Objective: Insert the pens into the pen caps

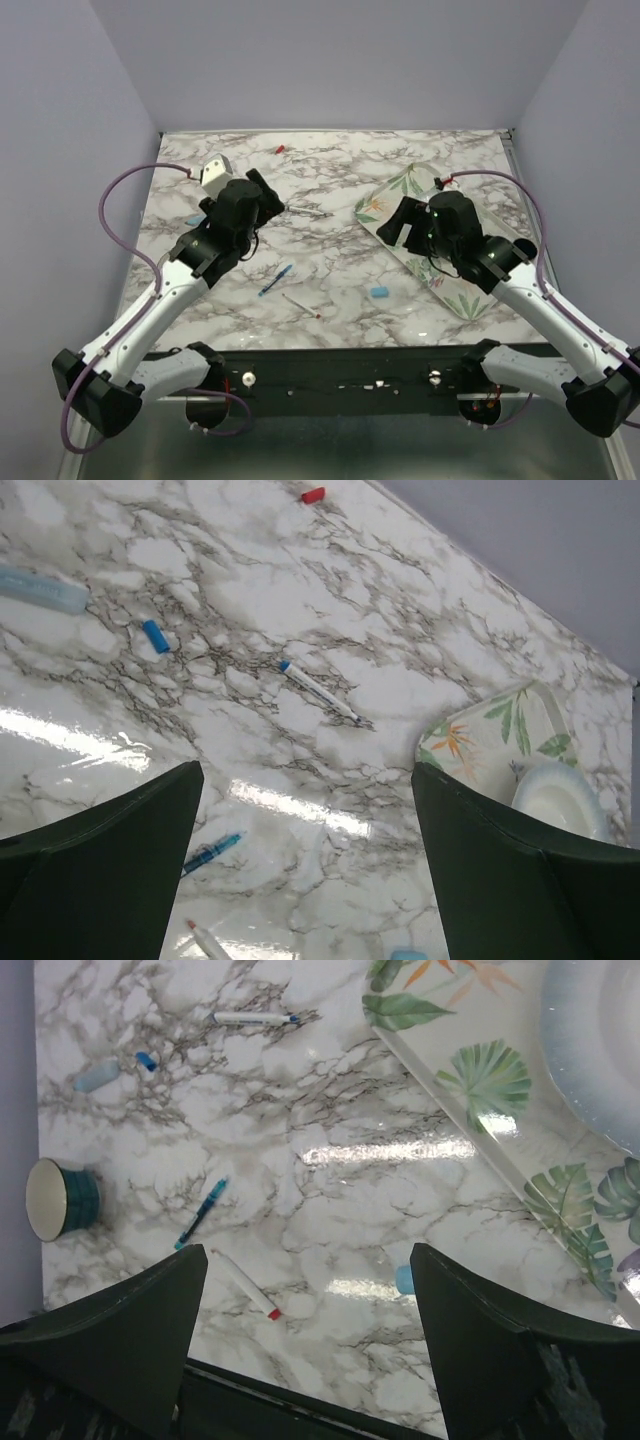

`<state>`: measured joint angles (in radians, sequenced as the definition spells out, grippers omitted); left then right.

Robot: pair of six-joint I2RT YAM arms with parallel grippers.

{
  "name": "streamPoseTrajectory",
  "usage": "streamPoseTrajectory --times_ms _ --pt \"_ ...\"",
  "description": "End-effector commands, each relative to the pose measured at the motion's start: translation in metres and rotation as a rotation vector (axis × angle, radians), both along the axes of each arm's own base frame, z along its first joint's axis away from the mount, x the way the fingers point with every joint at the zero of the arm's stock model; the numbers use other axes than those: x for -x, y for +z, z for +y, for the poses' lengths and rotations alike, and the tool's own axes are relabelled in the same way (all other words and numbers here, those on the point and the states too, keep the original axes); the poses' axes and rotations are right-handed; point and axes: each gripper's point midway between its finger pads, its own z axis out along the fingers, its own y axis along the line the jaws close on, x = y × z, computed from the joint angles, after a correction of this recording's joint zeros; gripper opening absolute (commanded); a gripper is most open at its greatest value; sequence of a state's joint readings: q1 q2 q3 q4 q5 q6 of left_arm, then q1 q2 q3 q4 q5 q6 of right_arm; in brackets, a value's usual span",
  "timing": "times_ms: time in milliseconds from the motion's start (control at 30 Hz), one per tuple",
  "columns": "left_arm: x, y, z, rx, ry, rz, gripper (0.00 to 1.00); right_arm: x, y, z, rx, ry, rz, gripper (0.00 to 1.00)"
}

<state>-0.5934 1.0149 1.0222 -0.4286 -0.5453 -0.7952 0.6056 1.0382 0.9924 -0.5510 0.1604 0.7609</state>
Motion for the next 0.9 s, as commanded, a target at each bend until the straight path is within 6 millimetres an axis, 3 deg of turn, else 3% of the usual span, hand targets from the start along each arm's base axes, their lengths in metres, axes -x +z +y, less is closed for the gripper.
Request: streamPoseTrajectory --times_ms 0,33,67,133,167,200,233,267,300,333,367,400,433,467,600,767,867 --pt "-0.013 -0.013 0.009 0.174 0.278 0.15 0.93 0.012 -0.01 0.007 0.06 0.169 -0.031 0.9" --pt "-0.021 0.004 0.003 0.203 0.287 0.141 0.9 0.012 -0.011 0.006 0.064 0.166 -0.038 0.89" --pt "-0.029 -0.017 -0.001 0.158 0.316 0.213 0.88 0.014 -0.007 0.003 0.059 0.161 -0.056 0.89" --pt "-0.048 -0.007 -0.01 0.101 0.283 0.208 0.84 0.017 -0.008 0.002 0.046 0.166 -0.074 0.88" --pt "-0.07 -0.014 -0.024 0.042 0.237 0.194 0.84 0.021 -0.003 0.005 0.025 0.19 -0.091 0.88" --pt "-0.077 -0.02 -0.031 -0.128 0.104 0.213 0.84 0.023 -0.001 0.005 0.017 0.197 -0.102 0.87" --pt "-0.089 -0.012 -0.037 -0.189 0.052 0.194 0.84 0.024 -0.001 0.007 0.009 0.217 -0.119 0.87" --pt "-0.104 -0.027 -0.047 -0.27 -0.012 0.21 0.79 0.025 0.001 0.008 0.002 0.222 -0.132 0.86" --pt "-0.109 -0.034 -0.057 -0.432 -0.185 0.219 0.76 0.031 0.006 0.011 -0.023 0.254 -0.147 0.86" --pt "-0.117 -0.028 -0.068 -0.474 -0.275 0.202 0.71 0.032 0.008 0.014 -0.037 0.269 -0.166 0.86" --pt "-0.12 -0.054 -0.074 -0.565 -0.38 0.277 0.67 0.034 0.011 0.015 -0.049 0.281 -0.183 0.86" --pt "-0.121 -0.06 -0.08 -0.612 -0.462 0.302 0.63 0.038 0.014 0.017 -0.069 0.303 -0.195 0.86" --pt "-0.13 -0.05 -0.081 -0.702 -0.514 0.284 0.62 0.04 0.024 0.018 -0.093 0.312 -0.234 0.86" --pt "-0.132 -0.071 -0.082 -0.755 -0.576 0.339 0.62 0.043 0.021 0.018 -0.1 0.32 -0.235 0.86" --pt "-0.147 -0.099 -0.091 -0.911 -0.782 0.331 0.67 0.053 0.037 0.02 -0.151 0.352 -0.291 0.85" --pt "-0.147 -0.148 -0.107 -0.907 -1.051 0.367 0.66 0.056 0.047 0.013 -0.14 0.339 -0.314 0.85" --pt "-0.151 -0.16 -0.109 -0.837 -1.127 0.375 0.66 0.055 0.052 0.009 -0.12 0.326 -0.329 0.85"
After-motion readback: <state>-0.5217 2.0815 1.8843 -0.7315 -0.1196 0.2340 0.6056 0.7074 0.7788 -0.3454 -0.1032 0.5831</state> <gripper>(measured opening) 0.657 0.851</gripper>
